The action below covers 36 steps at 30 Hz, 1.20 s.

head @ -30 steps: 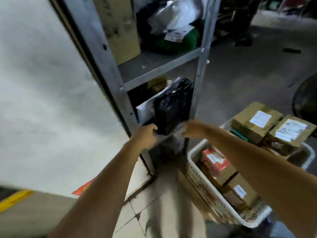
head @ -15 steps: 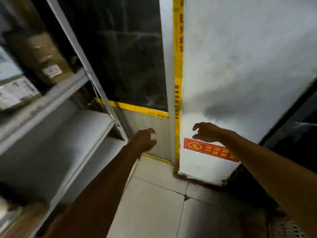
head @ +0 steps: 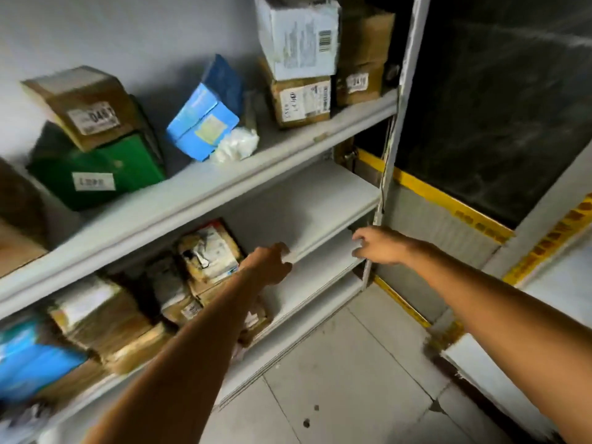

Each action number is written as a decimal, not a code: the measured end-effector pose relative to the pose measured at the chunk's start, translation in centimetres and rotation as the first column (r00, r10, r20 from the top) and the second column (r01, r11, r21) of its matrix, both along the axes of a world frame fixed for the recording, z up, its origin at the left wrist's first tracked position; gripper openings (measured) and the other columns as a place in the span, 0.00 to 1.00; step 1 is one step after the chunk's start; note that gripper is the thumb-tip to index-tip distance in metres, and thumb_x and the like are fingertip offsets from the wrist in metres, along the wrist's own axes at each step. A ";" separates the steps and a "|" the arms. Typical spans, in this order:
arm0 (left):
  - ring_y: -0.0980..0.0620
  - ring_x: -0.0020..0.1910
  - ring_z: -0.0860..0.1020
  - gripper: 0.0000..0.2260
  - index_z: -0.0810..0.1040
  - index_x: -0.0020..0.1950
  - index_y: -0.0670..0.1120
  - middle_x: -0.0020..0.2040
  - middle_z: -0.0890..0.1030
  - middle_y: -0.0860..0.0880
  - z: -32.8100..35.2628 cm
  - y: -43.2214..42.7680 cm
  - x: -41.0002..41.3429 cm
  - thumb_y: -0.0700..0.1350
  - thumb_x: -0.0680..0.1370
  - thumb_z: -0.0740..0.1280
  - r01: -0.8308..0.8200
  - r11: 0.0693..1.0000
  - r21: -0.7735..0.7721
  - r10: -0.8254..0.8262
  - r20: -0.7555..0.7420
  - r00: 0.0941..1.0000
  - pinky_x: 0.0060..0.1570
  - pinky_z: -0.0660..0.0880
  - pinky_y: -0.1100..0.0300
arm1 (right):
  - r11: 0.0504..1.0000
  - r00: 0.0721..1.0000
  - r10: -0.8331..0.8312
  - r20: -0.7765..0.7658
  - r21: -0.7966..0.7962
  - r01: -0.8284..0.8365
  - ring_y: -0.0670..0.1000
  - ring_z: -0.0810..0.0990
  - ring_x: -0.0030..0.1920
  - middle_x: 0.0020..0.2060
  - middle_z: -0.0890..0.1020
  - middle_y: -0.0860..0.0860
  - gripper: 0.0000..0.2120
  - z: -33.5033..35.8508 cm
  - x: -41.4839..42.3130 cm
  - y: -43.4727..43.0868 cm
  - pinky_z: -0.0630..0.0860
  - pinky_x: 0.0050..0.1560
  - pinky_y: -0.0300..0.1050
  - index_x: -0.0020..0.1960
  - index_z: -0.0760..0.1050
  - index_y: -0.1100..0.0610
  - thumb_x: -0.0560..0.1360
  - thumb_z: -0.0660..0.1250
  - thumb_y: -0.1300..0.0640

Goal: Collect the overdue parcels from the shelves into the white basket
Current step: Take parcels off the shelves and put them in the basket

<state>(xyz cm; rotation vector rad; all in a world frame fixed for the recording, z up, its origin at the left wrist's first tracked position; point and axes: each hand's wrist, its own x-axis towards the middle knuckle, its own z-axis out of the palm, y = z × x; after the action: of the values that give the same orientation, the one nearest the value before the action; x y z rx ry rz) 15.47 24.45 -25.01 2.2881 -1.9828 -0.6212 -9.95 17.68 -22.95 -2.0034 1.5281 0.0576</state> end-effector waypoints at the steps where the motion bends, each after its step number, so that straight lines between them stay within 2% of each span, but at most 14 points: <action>1: 0.44 0.61 0.78 0.19 0.73 0.70 0.51 0.64 0.79 0.47 -0.1 0.7 1.5 0.51 0.79 0.66 -0.040 0.999 0.001 0.040 -0.002 0.999 0.59 0.75 0.55 | 0.999 0.999 0.037 0.002 0.008 -0.037 0.55 0.77 0.62 0.64 0.77 0.55 0.22 -0.3 1.9 -0.2 0.73 0.62 0.47 0.68 0.72 0.54 0.76 0.70 0.51; 4: 0.45 0.62 0.78 0.18 0.74 0.71 0.50 0.65 0.78 0.46 -0.1 2.8 5.6 0.50 0.81 0.63 -0.136 0.990 0.034 0.136 -0.010 0.991 0.60 0.75 0.55 | 0.988 0.988 0.155 0.004 0.001 -0.155 0.55 0.78 0.59 0.62 0.78 0.54 0.21 -0.9 7.2 -0.8 0.74 0.60 0.47 0.67 0.73 0.52 0.76 0.69 0.50; 6: 0.45 0.57 0.80 0.17 0.74 0.69 0.52 0.62 0.81 0.45 0.0 4.1 8.0 0.51 0.81 0.64 -0.253 0.967 0.030 0.254 -0.031 0.967 0.55 0.76 0.56 | 0.970 0.970 0.244 0.003 -0.012 -0.243 0.55 0.78 0.59 0.62 0.78 0.53 0.22 -0.9 10.2 -1.5 0.73 0.56 0.43 0.68 0.72 0.51 0.76 0.69 0.48; 9: 0.47 0.50 0.81 0.17 0.75 0.68 0.52 0.59 0.82 0.44 0.1 6.1 10.6 0.50 0.79 0.67 -0.410 0.911 0.036 0.411 -0.037 0.911 0.51 0.79 0.55 | 0.935 0.934 0.354 0.039 0.002 -0.355 0.54 0.79 0.55 0.63 0.77 0.53 0.22 -1.0 14.0 -2.8 0.73 0.53 0.43 0.69 0.71 0.51 0.77 0.68 0.48; 14: 0.45 0.53 0.82 0.16 0.78 0.66 0.51 0.59 0.83 0.45 -0.1 8.5 12.8 0.46 0.78 0.68 -0.612 0.790 0.022 0.611 -0.100 0.785 0.53 0.80 0.52 | 0.873 0.872 0.487 0.049 -0.013 -0.487 0.55 0.77 0.60 0.64 0.77 0.53 0.21 -1.8 19.3 -4.6 0.74 0.60 0.47 0.68 0.72 0.51 0.77 0.68 0.48; 18: 0.45 0.50 0.83 0.17 0.77 0.67 0.49 0.59 0.83 0.43 -1.1 8.3 13.8 0.46 0.78 0.69 -0.699 0.715 0.007 0.686 -0.196 0.700 0.53 0.81 0.51 | 0.850 0.847 0.525 0.087 0.002 -0.527 0.56 0.77 0.60 0.63 0.77 0.54 0.21 -3.3 23.0 -5.1 0.73 0.59 0.46 0.67 0.73 0.54 0.77 0.68 0.50; 22: 0.47 0.51 0.81 0.15 0.77 0.63 0.45 0.57 0.82 0.44 -3.0 7.1 15.2 0.48 0.79 0.70 -0.752 0.658 -0.018 0.721 -0.269 0.638 0.49 0.78 0.55 | 0.878 0.865 0.473 0.168 -0.006 -0.479 0.56 0.78 0.59 0.62 0.78 0.55 0.19 -5.1 25.7 -4.9 0.74 0.58 0.47 0.66 0.73 0.55 0.77 0.68 0.51; 25: 0.51 0.45 0.78 0.16 0.78 0.59 0.45 0.50 0.82 0.47 -4.2 5.4 16.2 0.55 0.79 0.69 -0.781 0.624 -0.032 0.722 -0.361 0.591 0.40 0.71 0.58 | 0.922 0.897 0.381 0.224 -0.022 -0.386 0.56 0.77 0.62 0.65 0.77 0.56 0.23 -6.4 27.2 -5.0 0.73 0.58 0.46 0.69 0.71 0.56 0.77 0.69 0.50; 28: 0.47 0.46 0.79 0.15 0.78 0.55 0.46 0.46 0.81 0.47 -4.9 3.7 16.9 0.57 0.80 0.66 -0.783 0.621 -0.008 0.709 -0.419 0.567 0.42 0.69 0.59 | 0.956 0.920 0.271 0.283 0.033 -0.292 0.57 0.75 0.65 0.67 0.75 0.56 0.28 -7.7 28.6 -5.0 0.73 0.63 0.48 0.72 0.68 0.58 0.76 0.71 0.51; 30: 0.48 0.48 0.79 0.14 0.78 0.60 0.47 0.48 0.80 0.48 -5.7 2.7 17.3 0.53 0.79 0.68 -0.784 0.620 0.031 0.710 -0.447 0.544 0.38 0.70 0.60 | 0.966 0.926 0.213 0.313 0.072 -0.247 0.56 0.75 0.65 0.67 0.75 0.56 0.29 -8.5 29.2 -4.9 0.72 0.64 0.47 0.73 0.67 0.59 0.75 0.71 0.52; 32: 0.52 0.46 0.76 0.17 0.75 0.64 0.47 0.52 0.80 0.49 -6.5 2.3 17.6 0.50 0.77 0.71 -0.778 0.625 0.065 0.703 -0.481 0.525 0.31 0.67 0.68 | 0.973 0.921 0.140 0.364 0.120 -0.196 0.55 0.75 0.64 0.65 0.75 0.54 0.29 -9.1 29.5 -4.7 0.71 0.62 0.45 0.73 0.66 0.59 0.75 0.71 0.56; 34: 0.52 0.48 0.76 0.24 0.73 0.70 0.46 0.57 0.81 0.47 -7.3 2.1 17.8 0.47 0.75 0.74 -0.788 0.613 0.065 0.693 -0.524 0.495 0.35 0.70 0.68 | 0.976 0.907 0.076 0.414 0.156 -0.153 0.55 0.75 0.63 0.65 0.75 0.54 0.29 -9.5 29.6 -4.2 0.72 0.63 0.46 0.73 0.66 0.59 0.75 0.72 0.59; 36: 0.50 0.52 0.78 0.29 0.71 0.71 0.45 0.58 0.81 0.47 -7.8 2.2 17.9 0.43 0.73 0.77 -0.805 0.592 0.051 0.674 -0.579 0.459 0.48 0.77 0.60 | 0.980 0.888 0.035 0.459 0.158 -0.120 0.55 0.78 0.60 0.63 0.78 0.56 0.28 -9.7 29.4 -3.8 0.75 0.64 0.52 0.71 0.67 0.58 0.73 0.73 0.60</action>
<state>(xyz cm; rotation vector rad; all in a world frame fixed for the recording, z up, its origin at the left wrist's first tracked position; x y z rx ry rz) 33.34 26.67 -32.82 2.1660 -0.6023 -0.7521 19.48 13.87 -32.65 -1.7721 1.1002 -0.2197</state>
